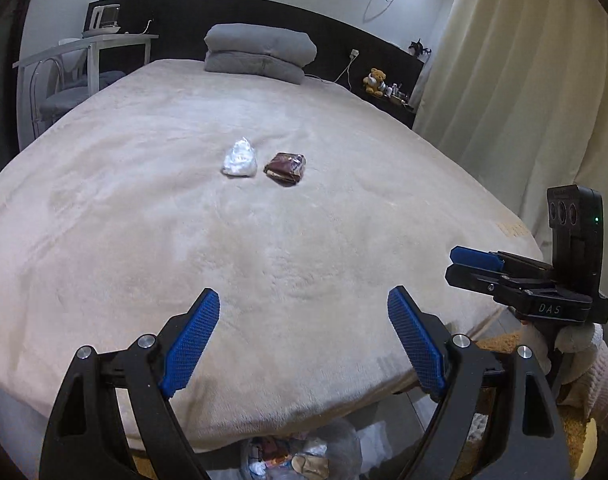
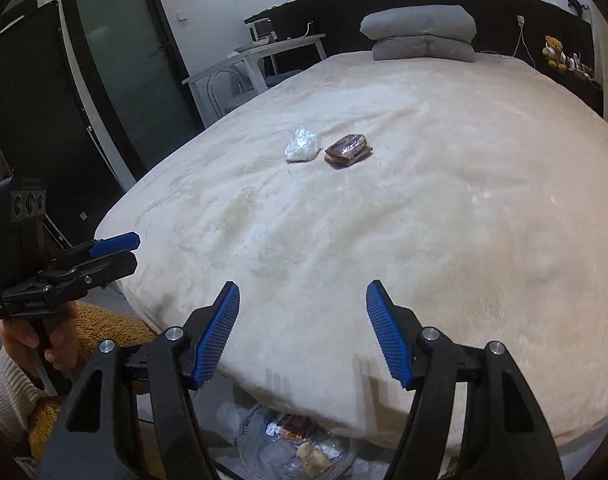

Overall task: Collect trash
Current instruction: 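Grasp the dark red wrapped packet with the right tool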

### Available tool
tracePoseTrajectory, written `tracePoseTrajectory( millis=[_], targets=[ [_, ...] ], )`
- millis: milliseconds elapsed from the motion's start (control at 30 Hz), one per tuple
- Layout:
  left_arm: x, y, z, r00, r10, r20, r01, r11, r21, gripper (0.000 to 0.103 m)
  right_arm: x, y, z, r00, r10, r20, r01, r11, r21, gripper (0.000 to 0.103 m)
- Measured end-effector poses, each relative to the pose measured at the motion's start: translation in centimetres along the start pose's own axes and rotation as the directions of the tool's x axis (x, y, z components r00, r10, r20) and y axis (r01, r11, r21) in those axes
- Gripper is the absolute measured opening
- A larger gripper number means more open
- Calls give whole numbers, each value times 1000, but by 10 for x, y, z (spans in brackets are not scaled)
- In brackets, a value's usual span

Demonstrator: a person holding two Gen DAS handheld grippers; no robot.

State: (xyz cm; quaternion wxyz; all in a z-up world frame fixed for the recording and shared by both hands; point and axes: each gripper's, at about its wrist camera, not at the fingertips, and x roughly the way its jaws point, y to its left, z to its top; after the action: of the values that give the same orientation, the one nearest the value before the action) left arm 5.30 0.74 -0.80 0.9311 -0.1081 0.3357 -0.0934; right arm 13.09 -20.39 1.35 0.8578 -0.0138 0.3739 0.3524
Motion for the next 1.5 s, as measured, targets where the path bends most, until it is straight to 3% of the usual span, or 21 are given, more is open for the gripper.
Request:
tracePoseTrajectory(
  millis=[300, 467, 533, 767, 933, 1233, 1500],
  targets=[
    [15, 18, 32, 1000, 13, 18, -13, 1000, -11, 84, 44, -17, 49, 997, -66, 38, 68, 995, -70, 66],
    [24, 25, 53, 999, 32, 44, -34, 998, 46, 84, 79, -29, 66, 993, -116, 30, 119, 986, -115, 66],
    [32, 32, 61, 998, 35, 45, -38, 998, 53, 85, 92, -34, 72, 993, -120, 16, 121, 986, -118, 85],
    [54, 59, 85, 997, 39, 65, -42, 998, 43, 85, 138, -38, 96, 989, -150, 14, 150, 973, -174, 99],
    [72, 72, 93, 998, 38, 47, -41, 998, 50, 97, 172, -32, 110, 986, -162, -31, 149, 955, -256, 98],
    [85, 85, 97, 995, 87, 49, -89, 995, 47, 97, 232, -34, 140, 973, -220, -69, 186, 925, -330, 98],
    [87, 92, 101, 997, 51, 55, -52, 999, 6, 97, 266, -38, 150, 970, -192, -149, 133, 933, -333, 98]
  ],
)
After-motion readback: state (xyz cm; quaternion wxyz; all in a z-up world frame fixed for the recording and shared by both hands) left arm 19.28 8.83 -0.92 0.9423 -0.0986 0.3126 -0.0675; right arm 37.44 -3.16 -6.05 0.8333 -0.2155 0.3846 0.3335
